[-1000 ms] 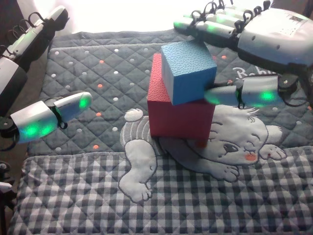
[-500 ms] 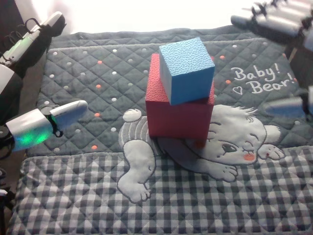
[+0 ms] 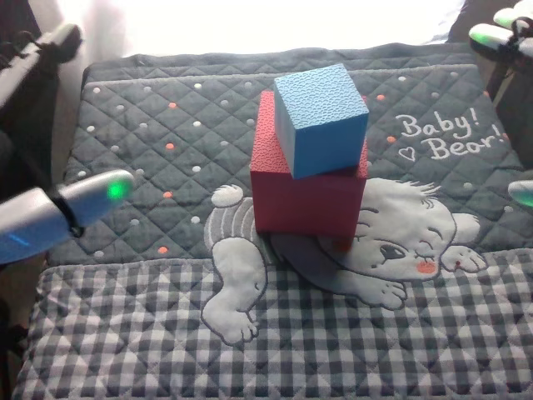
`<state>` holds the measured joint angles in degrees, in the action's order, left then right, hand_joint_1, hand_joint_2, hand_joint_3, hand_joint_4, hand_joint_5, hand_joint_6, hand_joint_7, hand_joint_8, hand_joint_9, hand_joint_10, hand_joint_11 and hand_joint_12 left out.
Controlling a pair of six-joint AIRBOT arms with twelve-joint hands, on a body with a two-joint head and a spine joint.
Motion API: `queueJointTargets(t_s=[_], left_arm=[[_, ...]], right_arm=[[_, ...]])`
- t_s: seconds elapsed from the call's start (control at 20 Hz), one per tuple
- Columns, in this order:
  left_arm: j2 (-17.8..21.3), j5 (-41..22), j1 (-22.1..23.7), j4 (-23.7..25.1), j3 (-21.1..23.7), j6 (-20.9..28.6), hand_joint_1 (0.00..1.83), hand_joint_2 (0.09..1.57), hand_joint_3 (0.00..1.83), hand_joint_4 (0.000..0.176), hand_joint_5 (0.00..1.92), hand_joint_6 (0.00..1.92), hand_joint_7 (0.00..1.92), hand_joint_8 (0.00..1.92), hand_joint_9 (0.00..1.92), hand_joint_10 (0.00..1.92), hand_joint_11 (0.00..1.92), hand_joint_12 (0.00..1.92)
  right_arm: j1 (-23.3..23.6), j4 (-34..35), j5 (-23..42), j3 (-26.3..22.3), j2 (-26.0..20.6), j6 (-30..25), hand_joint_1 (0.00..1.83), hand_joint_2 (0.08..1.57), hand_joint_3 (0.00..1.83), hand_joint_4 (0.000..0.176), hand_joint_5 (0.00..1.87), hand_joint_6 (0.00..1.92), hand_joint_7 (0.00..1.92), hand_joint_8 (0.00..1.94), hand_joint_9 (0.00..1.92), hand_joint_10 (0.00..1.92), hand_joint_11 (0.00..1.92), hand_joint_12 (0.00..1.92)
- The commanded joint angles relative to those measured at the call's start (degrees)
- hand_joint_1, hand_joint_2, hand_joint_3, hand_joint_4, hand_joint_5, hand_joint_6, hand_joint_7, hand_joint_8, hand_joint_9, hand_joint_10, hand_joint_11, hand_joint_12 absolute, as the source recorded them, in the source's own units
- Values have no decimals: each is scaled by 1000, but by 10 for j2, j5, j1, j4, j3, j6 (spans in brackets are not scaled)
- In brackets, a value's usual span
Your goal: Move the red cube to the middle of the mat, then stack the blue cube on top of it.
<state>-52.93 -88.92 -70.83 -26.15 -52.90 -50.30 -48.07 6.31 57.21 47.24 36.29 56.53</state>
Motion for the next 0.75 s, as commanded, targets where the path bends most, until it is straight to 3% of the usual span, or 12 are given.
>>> queueJointTargets(t_s=[0.0, 0.2, 0.4, 0.45, 0.5, 0.6, 0.65, 0.7], left_arm=[[7, -91, 3, 10, -1, 3, 504, 978, 0, 170, 0, 0, 0, 0, 0, 0, 0, 0], [12, -98, 3, 13, 0, 2, 489, 987, 0, 176, 0, 0, 0, 0, 0, 0, 0, 0], [23, -103, 4, 21, 8, -9, 503, 1023, 10, 176, 0, 0, 0, 0, 0, 0, 0, 0], [22, -103, 4, 22, 9, -10, 505, 1034, 13, 176, 0, 0, 0, 0, 0, 0, 0, 0], [22, -103, 4, 23, 9, -10, 535, 1045, 15, 176, 0, 0, 0, 0, 0, 0, 0, 0], [26, -103, 6, 26, 8, -10, 518, 1055, 16, 176, 0, 0, 0, 0, 0, 0, 0, 0], [28, -103, 10, 28, 9, -12, 489, 1063, 17, 176, 0, 0, 0, 0, 0, 0, 0, 0], [31, -103, 14, 32, 9, -15, 465, 1100, 25, 176, 0, 0, 0, 0, 0, 0, 0, 0]], right_arm=[[-4, 22, 123, 0, -8, 3, 579, 1090, 0, 100, 0, 0, 0, 0, 0, 0, 0, 0], [-67, 64, 224, -14, -10, 9, 586, 1064, 0, 124, 0, 0, 0, 0, 0, 0, 0, 0], [-97, 83, 284, -26, -20, 16, 593, 1085, 0, 119, 0, 0, 0, 0, 0, 0, 0, 0], [-97, 83, 290, -26, -20, 20, 571, 1098, 3, 137, 0, 0, 0, 0, 0, 0, 0, 0], [-94, 83, 300, -26, -20, 28, 570, 1109, 8, 139, 0, 0, 0, 0, 0, 0, 0, 0], [-89, 84, 314, -26, -20, 33, 563, 1114, 8, 169, 0, 0, 0, 0, 0, 0, 0, 0], [-86, 85, 320, -27, -20, 34, 512, 1091, 0, 152, 0, 0, 0, 0, 0, 0, 0, 0], [-80, 87, 322, -26, -20, 36, 554, 1034, 0, 121, 0, 0, 0, 0, 0, 0, 0, 0]])
